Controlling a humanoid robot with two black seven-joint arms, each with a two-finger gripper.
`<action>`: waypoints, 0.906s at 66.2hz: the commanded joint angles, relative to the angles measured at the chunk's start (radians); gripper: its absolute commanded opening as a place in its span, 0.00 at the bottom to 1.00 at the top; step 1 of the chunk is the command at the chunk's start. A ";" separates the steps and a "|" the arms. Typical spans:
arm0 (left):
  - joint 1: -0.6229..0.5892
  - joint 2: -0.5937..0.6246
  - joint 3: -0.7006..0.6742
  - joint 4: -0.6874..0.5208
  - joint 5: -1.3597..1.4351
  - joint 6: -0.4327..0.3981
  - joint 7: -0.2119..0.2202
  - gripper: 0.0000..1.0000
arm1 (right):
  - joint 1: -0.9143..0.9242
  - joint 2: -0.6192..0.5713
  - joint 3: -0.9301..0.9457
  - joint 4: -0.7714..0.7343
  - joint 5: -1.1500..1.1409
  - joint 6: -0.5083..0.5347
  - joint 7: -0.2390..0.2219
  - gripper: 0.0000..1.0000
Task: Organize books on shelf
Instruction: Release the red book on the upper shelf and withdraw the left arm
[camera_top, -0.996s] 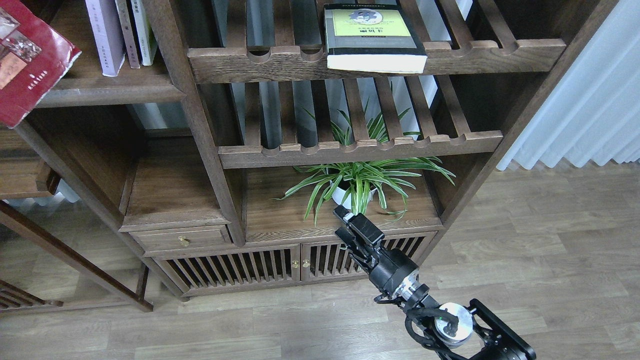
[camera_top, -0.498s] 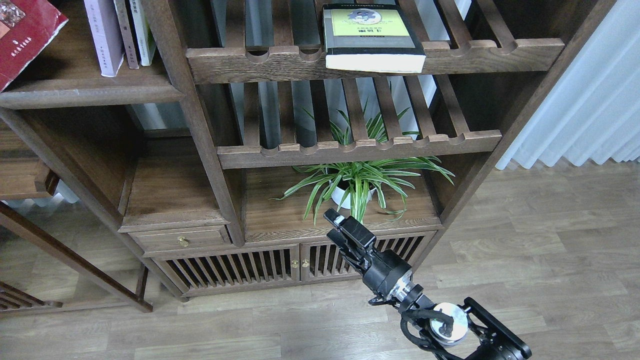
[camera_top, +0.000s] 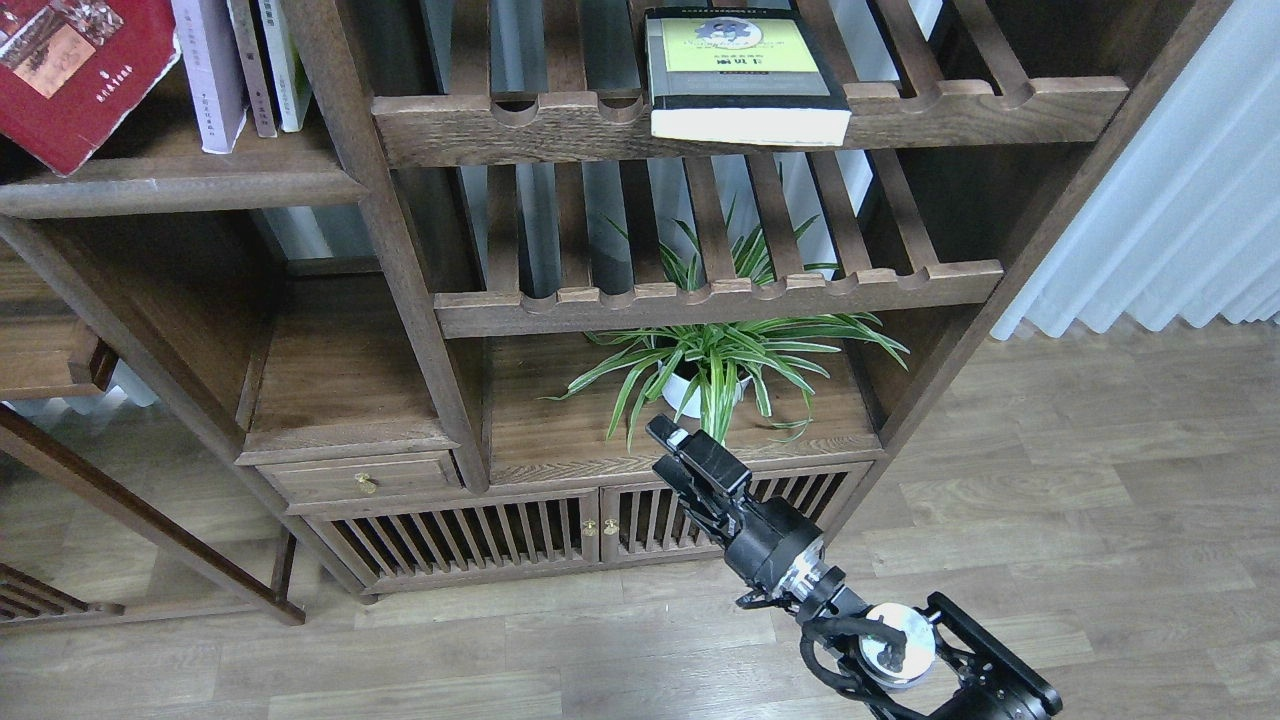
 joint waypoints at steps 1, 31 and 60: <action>-0.041 -0.042 0.000 0.051 0.027 0.000 0.002 0.06 | 0.000 0.000 -0.001 0.000 0.000 0.002 0.000 0.88; -0.118 -0.164 0.014 0.146 0.142 0.000 0.001 0.06 | 0.003 0.000 -0.006 0.006 0.000 0.011 0.000 0.88; -0.178 -0.210 0.048 0.140 0.186 0.000 0.014 0.06 | 0.001 0.000 -0.008 0.005 -0.002 0.011 0.000 0.88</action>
